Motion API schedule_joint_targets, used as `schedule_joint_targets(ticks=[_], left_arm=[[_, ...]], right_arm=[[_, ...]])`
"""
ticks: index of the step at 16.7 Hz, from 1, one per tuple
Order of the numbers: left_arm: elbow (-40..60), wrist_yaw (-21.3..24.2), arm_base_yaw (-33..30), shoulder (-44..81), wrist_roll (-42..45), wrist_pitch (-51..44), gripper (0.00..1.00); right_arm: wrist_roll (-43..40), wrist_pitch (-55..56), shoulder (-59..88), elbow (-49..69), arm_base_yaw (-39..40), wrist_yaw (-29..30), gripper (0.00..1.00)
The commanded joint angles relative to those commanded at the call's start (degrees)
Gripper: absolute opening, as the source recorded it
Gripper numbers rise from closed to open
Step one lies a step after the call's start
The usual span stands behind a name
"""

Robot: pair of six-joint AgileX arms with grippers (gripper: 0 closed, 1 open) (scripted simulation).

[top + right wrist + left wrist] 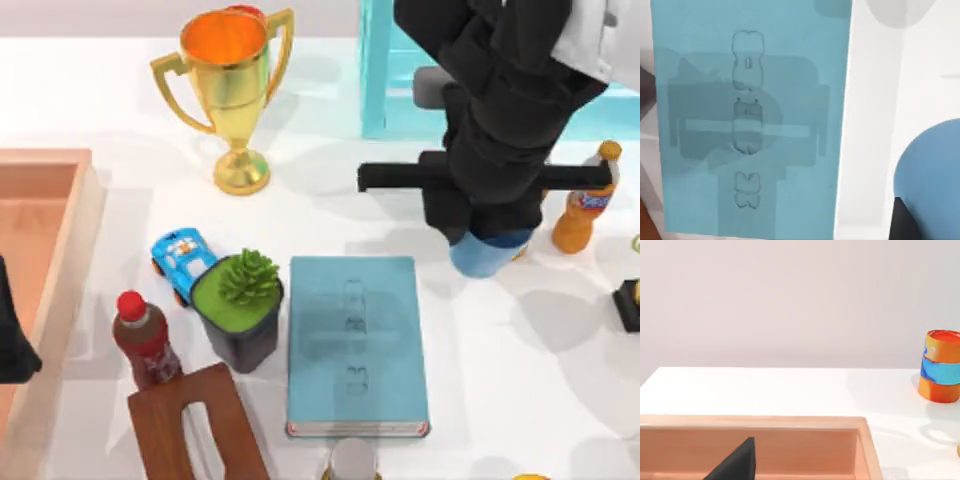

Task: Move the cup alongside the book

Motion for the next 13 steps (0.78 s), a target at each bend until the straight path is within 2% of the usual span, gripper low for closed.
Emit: schedule_joint_targets(ticks=[5,13], left_arm=[[0.00,0.00,0.00,0.00,0.00,0.00,1.00],[0.00,0.00,0.00,0.00,0.00,0.00,1.00]], right_arm=[[5.87,-3.31,0.24,-4.79,3.41,0.60,0.00],[5.55,-2.28,0.16,-5.65,3.08,0.53,0.00]])
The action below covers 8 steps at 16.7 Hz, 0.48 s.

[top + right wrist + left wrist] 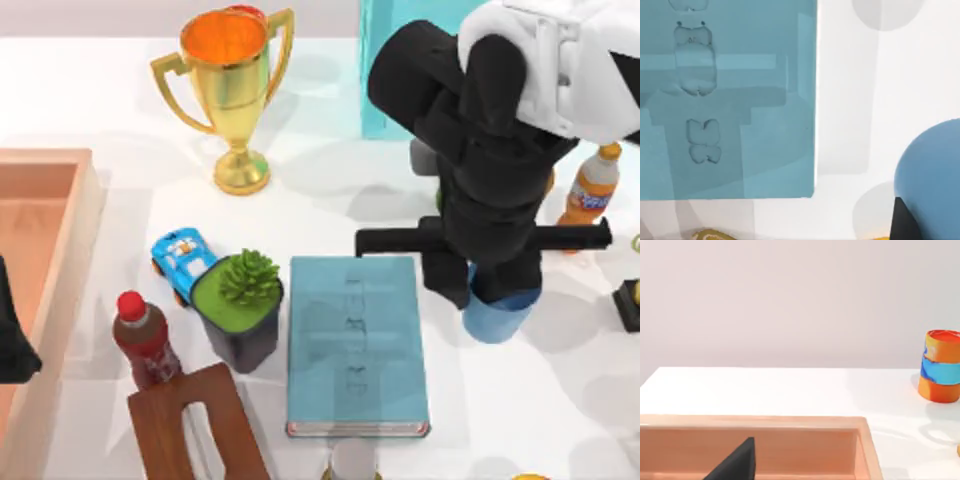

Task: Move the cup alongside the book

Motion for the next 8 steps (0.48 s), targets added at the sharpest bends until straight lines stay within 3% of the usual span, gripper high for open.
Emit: schedule_joint_targets(ticks=[8], left_arm=[[0.00,0.00,0.00,0.00,0.00,0.00,1.00]], right_arm=[[-0.84,13.51,0.82,-12.89,-0.85,0.08,0.00]])
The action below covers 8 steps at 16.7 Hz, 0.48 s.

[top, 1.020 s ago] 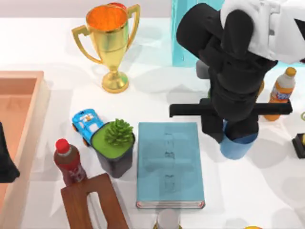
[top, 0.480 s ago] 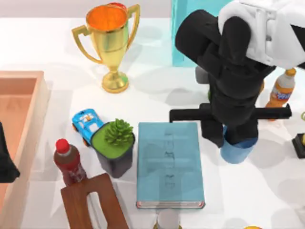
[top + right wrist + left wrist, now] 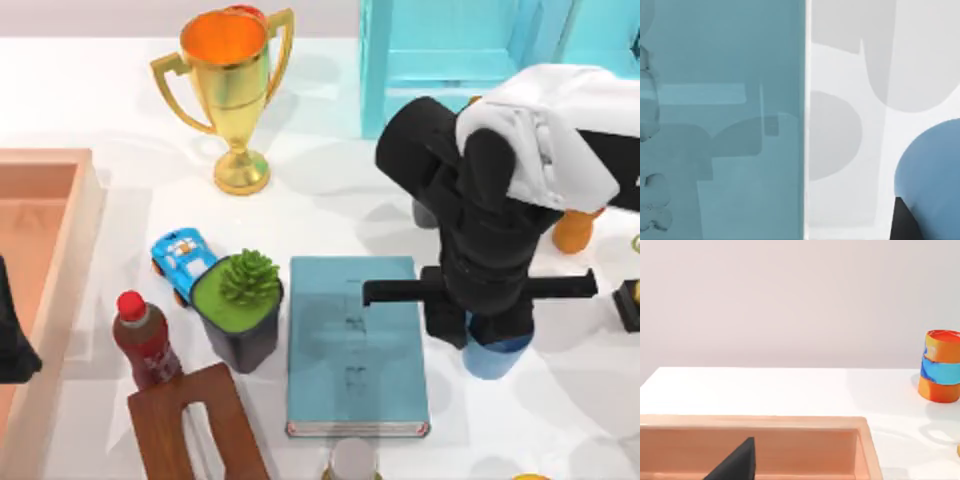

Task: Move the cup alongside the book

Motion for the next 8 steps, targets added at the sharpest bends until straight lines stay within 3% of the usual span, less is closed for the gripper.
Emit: schedule_joint_targets(ticks=[3,8], left_arm=[[0.00,0.00,0.00,0.00,0.00,0.00,1.00],[0.00,0.00,0.00,0.00,0.00,0.00,1.00]], right_arm=[[-0.01,0.02,0.01,-0.02,0.01,0.00,0.00],[-0.01,0.02,0.01,-0.02,0.01,0.00,0.38]])
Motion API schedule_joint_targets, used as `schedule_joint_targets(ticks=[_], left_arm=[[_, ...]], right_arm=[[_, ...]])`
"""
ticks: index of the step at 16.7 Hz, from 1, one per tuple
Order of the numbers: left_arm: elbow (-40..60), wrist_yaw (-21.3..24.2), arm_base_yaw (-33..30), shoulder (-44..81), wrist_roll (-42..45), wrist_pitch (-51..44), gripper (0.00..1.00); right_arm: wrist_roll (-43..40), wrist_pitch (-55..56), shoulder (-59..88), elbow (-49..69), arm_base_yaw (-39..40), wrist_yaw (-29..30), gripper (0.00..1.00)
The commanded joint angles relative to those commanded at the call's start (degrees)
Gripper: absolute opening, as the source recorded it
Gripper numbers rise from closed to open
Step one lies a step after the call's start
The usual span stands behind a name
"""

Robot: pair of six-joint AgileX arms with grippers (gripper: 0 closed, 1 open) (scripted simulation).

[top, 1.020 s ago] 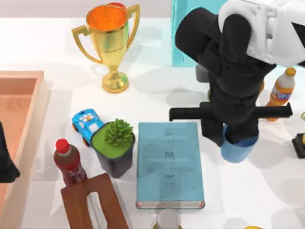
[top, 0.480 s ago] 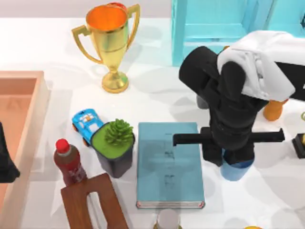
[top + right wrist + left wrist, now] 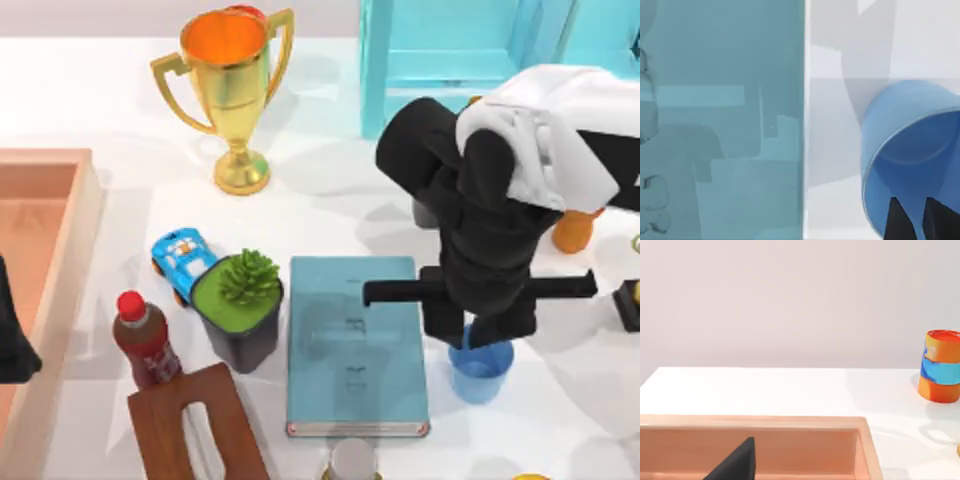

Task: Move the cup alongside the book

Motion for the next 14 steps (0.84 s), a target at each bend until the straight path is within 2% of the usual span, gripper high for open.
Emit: schedule_joint_targets(ticks=[8,14], left_arm=[[0.00,0.00,0.00,0.00,0.00,0.00,1.00],[0.00,0.00,0.00,0.00,0.00,0.00,1.00]], right_arm=[[0.00,0.00,0.00,0.00,0.00,0.00,0.98],[0.00,0.00,0.00,0.00,0.00,0.00,1.00]])
